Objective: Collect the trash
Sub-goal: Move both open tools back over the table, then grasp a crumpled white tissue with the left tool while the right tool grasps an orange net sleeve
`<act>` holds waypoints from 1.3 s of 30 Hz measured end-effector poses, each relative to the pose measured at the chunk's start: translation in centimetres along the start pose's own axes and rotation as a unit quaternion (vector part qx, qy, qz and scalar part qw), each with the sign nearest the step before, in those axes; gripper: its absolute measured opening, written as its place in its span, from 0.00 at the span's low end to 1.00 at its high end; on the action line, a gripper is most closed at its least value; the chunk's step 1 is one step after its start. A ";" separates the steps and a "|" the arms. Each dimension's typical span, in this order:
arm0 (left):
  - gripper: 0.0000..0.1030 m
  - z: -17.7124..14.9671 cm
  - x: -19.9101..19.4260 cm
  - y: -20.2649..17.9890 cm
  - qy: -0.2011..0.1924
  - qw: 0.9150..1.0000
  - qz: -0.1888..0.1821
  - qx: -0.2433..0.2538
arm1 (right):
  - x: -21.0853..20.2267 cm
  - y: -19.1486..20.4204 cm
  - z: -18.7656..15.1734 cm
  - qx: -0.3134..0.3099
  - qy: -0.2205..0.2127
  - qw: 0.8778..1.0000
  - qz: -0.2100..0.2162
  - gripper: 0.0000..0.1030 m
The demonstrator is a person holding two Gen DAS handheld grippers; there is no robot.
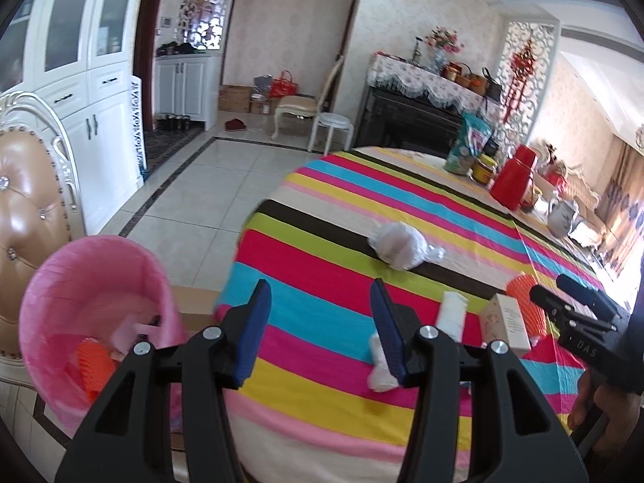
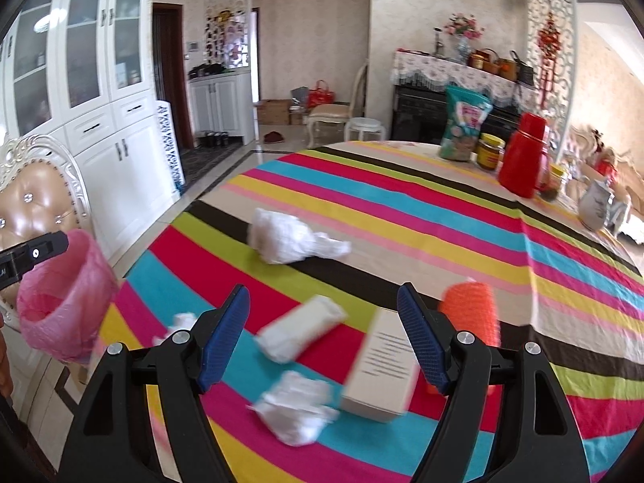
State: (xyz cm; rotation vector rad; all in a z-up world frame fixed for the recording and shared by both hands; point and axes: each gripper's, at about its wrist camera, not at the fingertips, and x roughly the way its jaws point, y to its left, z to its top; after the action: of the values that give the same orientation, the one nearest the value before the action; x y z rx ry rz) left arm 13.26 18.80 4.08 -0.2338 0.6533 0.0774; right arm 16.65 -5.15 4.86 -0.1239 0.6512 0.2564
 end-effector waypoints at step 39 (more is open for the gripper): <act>0.22 -6.2 13.8 -8.8 0.147 0.989 -0.010 0.033 | 8.0 -14.7 -5.5 0.087 0.100 0.989 -0.062 0.74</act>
State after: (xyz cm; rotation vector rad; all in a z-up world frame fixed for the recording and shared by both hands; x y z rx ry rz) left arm 21.83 8.69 -7.45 -0.1894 0.9445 0.0009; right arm 23.62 -18.72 -3.90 -0.0216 0.8591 0.0660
